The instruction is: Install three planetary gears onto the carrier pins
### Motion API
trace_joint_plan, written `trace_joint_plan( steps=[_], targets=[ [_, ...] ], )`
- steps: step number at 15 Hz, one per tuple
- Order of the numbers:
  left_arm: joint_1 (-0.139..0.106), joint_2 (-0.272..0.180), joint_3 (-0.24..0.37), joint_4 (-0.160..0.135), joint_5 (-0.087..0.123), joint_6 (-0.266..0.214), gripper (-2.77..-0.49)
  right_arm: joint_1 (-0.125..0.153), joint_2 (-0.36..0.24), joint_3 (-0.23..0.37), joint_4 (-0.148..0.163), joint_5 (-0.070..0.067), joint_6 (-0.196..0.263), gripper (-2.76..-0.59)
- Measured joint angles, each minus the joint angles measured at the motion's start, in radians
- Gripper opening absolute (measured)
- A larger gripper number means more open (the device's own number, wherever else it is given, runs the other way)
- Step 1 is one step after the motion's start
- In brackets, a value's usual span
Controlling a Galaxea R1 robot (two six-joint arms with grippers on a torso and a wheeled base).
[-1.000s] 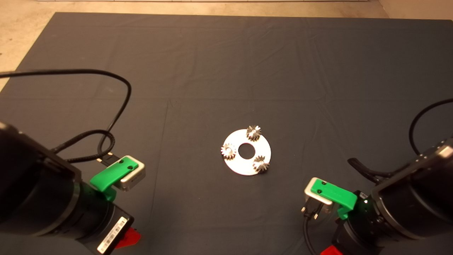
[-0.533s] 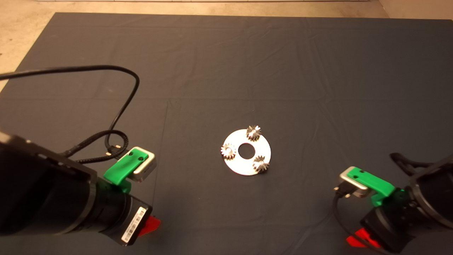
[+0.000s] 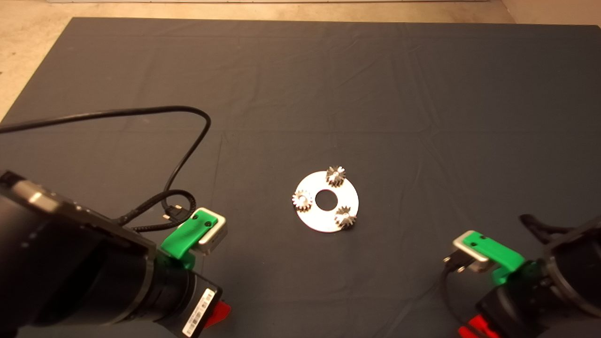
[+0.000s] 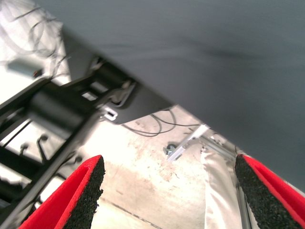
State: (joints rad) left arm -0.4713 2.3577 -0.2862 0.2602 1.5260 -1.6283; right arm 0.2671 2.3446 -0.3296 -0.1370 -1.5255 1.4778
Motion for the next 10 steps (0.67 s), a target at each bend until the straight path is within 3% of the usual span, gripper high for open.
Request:
trace_joint_plan(
  steps=[1, 3, 5, 7, 9, 10],
  targets=[
    [0.009, -0.001, 0.0, 0.002, 0.001, -0.007, -1.24, -0.006, 0.022, 0.0, -0.003, 0.002, 0.012, -1.34],
    [0.02, -0.002, 0.0, 0.011, 0.0, -0.013, -1.24, -0.023, 0.01, 0.0, -0.013, -0.001, 0.025, -1.34],
    [0.034, -0.003, 0.001, 0.035, -0.001, -0.019, -1.24, -0.054, -0.076, 0.001, -0.041, -0.001, 0.038, -1.34],
    [0.053, -0.01, 0.001, 0.048, 0.001, -0.032, -1.24, -0.071, -0.171, 0.001, -0.109, -0.014, 0.046, -1.34],
    [0.064, -0.011, 0.001, 0.081, 0.0, -0.036, -1.24, -0.144, -0.193, 0.001, -0.193, -0.01, 0.047, -1.34],
    [0.083, -0.011, 0.001, 0.105, 0.001, -0.038, -1.24, -0.188, -0.21, 0.001, -0.261, -0.005, 0.046, -1.34]
  ],
)
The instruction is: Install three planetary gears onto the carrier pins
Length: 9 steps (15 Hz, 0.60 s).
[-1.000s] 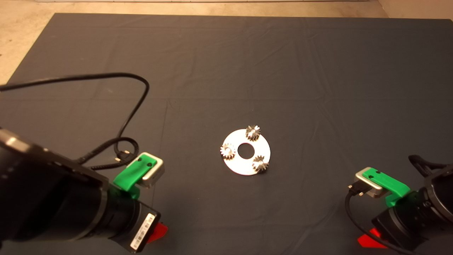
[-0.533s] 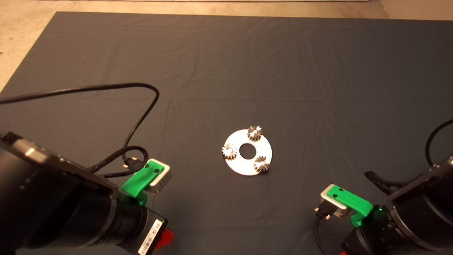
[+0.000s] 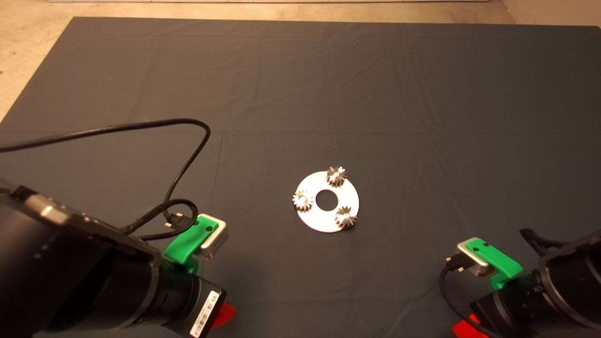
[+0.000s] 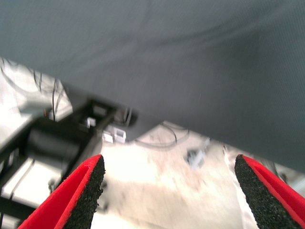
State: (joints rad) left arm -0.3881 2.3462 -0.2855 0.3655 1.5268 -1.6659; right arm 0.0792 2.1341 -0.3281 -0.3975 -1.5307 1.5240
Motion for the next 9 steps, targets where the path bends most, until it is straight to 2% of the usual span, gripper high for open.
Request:
trace_joint_plan(
  steps=[2, 3, 5, 6, 7, 9],
  targets=[
    [0.046, 0.0, 0.0, 0.05, 0.0, -0.002, -1.24, -0.058, -0.051, 0.0, -0.124, -0.001, -0.009, -1.34],
    [0.058, 0.0, 0.0, 0.081, -0.001, -0.003, -1.24, -0.077, -0.075, 0.0, -0.164, -0.001, -0.017, -1.34],
    [0.067, 0.0, 0.0, 0.142, -0.001, -0.004, -1.24, -0.095, -0.113, 0.0, -0.219, -0.002, -0.054, -1.34],
    [0.076, 0.0, 0.0, 0.163, 0.0, -0.005, -1.24, -0.098, -0.13, 0.0, -0.256, -0.003, -0.073, -1.34],
    [0.089, 0.0, 0.0, 0.178, 0.0, -0.005, -1.24, -0.098, -0.143, 0.0, -0.281, -0.003, -0.089, -1.34],
    [0.113, 0.0, 0.0, 0.202, 0.0, -0.007, -1.24, -0.075, -0.156, 0.0, -0.302, -0.003, -0.113, -1.34]
  ],
)
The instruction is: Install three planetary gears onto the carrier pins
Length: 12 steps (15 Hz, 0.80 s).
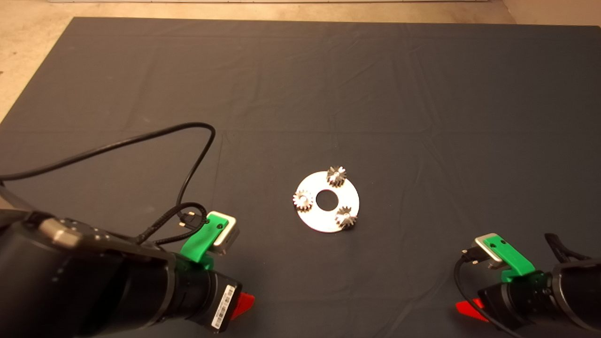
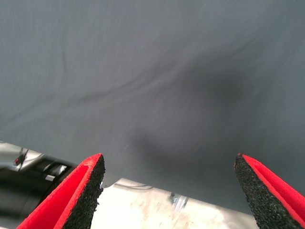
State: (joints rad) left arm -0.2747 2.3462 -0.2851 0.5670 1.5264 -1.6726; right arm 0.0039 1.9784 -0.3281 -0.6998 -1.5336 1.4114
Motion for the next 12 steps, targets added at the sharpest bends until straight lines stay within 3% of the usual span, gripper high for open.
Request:
trace_joint_plan(
  steps=[3, 5, 6, 9, 12],
  targets=[
    [0.066, 0.001, 0.0, 0.079, 0.0, -0.007, -1.24, 0.032, -0.004, 0.0, -0.024, 0.001, -0.018, -1.34],
    [0.151, 0.009, 0.0, 0.157, 0.0, -0.012, -1.24, 0.042, -0.004, 0.0, -0.029, 0.001, -0.023, -1.34],
    [0.181, 0.019, 0.0, 0.176, -0.001, -0.014, -1.24, 0.045, 0.002, 0.0, -0.031, -0.001, -0.024, -1.34],
    [0.2, 0.026, 0.0, 0.23, 0.001, -0.017, -1.24, 0.046, 0.059, 0.0, -0.033, 0.003, -0.025, -1.34],
    [0.214, 0.033, 0.0, 0.254, 0.0, -0.017, -1.24, 0.046, 0.081, 0.0, -0.038, 0.004, -0.026, -1.34]
  ],
)
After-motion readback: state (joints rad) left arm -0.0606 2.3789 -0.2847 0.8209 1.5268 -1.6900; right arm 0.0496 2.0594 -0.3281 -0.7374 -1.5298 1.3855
